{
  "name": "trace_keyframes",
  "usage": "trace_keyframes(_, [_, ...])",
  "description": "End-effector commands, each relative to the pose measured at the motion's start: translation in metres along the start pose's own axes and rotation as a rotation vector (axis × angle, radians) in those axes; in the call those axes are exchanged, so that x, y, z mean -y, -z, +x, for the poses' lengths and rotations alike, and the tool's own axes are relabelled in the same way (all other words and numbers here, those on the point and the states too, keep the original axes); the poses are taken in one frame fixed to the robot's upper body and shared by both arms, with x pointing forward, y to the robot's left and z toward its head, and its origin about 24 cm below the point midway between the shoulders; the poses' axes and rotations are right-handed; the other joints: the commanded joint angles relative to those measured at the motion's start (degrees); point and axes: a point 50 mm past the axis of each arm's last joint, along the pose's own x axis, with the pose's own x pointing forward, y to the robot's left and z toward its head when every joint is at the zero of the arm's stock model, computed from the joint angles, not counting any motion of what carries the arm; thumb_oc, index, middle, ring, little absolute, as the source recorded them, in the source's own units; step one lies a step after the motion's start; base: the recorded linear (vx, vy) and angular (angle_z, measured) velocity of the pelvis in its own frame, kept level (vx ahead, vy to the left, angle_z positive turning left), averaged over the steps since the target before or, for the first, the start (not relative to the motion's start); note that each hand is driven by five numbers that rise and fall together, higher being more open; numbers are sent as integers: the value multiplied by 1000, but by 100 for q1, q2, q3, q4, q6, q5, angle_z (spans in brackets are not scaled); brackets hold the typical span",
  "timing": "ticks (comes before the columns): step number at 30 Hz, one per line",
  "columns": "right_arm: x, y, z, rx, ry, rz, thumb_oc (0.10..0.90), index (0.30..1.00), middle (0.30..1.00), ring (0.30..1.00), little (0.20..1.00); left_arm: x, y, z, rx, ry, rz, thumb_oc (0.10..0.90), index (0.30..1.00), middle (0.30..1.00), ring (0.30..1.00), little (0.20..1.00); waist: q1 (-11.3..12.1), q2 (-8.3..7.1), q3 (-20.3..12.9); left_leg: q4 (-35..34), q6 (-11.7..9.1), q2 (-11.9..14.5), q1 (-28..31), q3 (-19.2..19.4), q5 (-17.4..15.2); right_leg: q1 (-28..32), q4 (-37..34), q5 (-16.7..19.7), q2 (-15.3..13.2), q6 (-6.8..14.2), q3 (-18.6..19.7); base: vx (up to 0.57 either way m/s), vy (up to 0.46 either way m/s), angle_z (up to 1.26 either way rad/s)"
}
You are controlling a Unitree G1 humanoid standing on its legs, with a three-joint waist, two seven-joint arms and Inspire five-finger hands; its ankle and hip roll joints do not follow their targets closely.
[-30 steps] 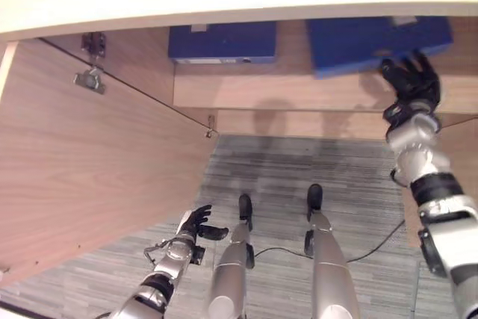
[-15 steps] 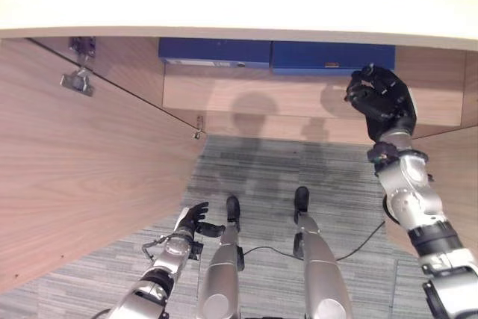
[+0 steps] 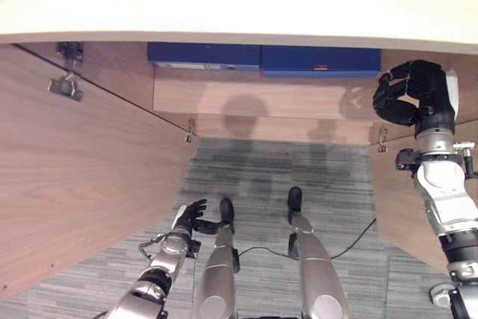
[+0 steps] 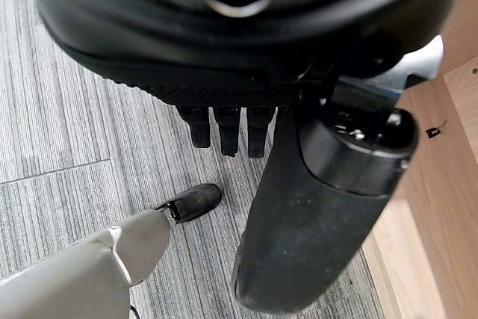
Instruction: Put the empty folder in the office cabinet
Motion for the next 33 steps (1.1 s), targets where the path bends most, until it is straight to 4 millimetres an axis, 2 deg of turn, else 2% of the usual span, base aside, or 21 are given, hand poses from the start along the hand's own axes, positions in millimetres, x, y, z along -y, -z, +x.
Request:
trace_keyframes(1, [30, -34, 11, 202, 92, -198, 400, 300, 300, 300, 300, -11, 24, -8, -46, -26, 54, 800, 900, 900, 900, 900, 73, -170, -507, 649, -219, 146, -291, -266, -679, -84, 977, -1179, -457, 516, 124, -21, -48, 5])
trace_keyframes(2, [27, -32, 13, 201, 63, -267, 400, 300, 300, 300, 300, -9, 27, -9, -54, -20, 71, 800, 900, 900, 900, 900, 110, -182, -497, 677, -213, 145, -311, -299, -684, -74, 998, -1189, -458, 504, 96, -23, -52, 3])
trace_keyframes(6, [21, -36, 17, 222, 23, -340, 400, 300, 300, 300, 300, -9, 29, -9, -56, -18, 76, 800, 900, 900, 900, 900, 135, -188, -482, 692, -216, 147, -332, -317, -674, -67, 1014, -1193, -454, 503, 78, -10, -18, 1])
trace_keyframes(8, [15, -41, 24, 250, -25, -437, 400, 300, 300, 300, 300, -8, 30, -10, -57, -13, 91, 800, 900, 900, 900, 900, 222, -192, -450, 699, -225, 156, -376, -359, -642, -80, 1033, -1210, -435, 495, 70, -23, -37, 6])
trace_keyframes(15, [-4, -46, 56, 213, -60, -487, 400, 300, 300, 300, 300, -8, 28, -10, -38, -10, 126, 800, 900, 900, 900, 900, 445, -79, -300, 722, -255, 157, -528, -491, -535, -157, 1137, -1258, -449, 480, -16, -11, -26, 9])
trace_keyframes(23, [-1, -40, 80, 91, -26, -471, 400, 300, 300, 300, 300, -10, 28, -10, -30, -17, 158, 800, 900, 900, 900, 900, 686, 44, -182, 669, -276, 129, -701, -660, -401, -300, 1303, -1330, -494, 459, -154, -2, -25, 13])
trace_keyframes(33, [10, -27, 92, -48, 32, -444, 400, 300, 300, 300, 300, -10, 29, -11, -30, -20, 163, 800, 900, 900, 900, 900, 845, 169, -47, 648, -278, 83, -845, -799, -340, -424, 1475, -1450, -540, 438, -266, 1, -14, 11])
